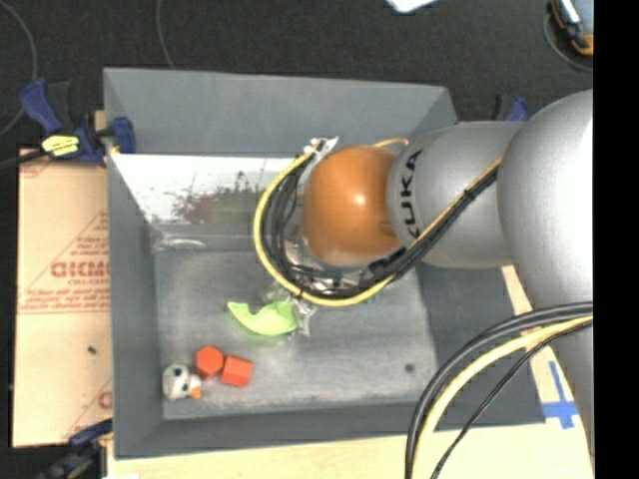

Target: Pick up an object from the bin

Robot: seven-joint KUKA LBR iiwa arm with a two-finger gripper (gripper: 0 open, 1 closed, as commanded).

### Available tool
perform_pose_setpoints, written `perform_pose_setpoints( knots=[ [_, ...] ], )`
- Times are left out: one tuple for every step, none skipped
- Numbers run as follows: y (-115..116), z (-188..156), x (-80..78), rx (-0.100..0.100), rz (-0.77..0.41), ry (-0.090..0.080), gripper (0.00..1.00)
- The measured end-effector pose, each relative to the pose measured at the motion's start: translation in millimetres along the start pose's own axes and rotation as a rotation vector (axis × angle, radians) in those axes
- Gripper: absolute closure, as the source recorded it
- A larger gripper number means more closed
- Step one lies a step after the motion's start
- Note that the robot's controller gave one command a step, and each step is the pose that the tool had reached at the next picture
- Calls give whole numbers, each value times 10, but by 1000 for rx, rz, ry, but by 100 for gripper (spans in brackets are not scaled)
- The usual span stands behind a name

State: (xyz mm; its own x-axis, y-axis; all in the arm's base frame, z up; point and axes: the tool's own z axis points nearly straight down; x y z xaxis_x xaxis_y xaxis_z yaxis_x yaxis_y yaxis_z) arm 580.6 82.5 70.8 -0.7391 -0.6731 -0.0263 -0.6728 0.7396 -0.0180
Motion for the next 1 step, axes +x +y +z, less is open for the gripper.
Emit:
perform_pose_setpoints(
  knots=[
    [1, 0, 0, 0, 1, 0, 100]
  ],
)
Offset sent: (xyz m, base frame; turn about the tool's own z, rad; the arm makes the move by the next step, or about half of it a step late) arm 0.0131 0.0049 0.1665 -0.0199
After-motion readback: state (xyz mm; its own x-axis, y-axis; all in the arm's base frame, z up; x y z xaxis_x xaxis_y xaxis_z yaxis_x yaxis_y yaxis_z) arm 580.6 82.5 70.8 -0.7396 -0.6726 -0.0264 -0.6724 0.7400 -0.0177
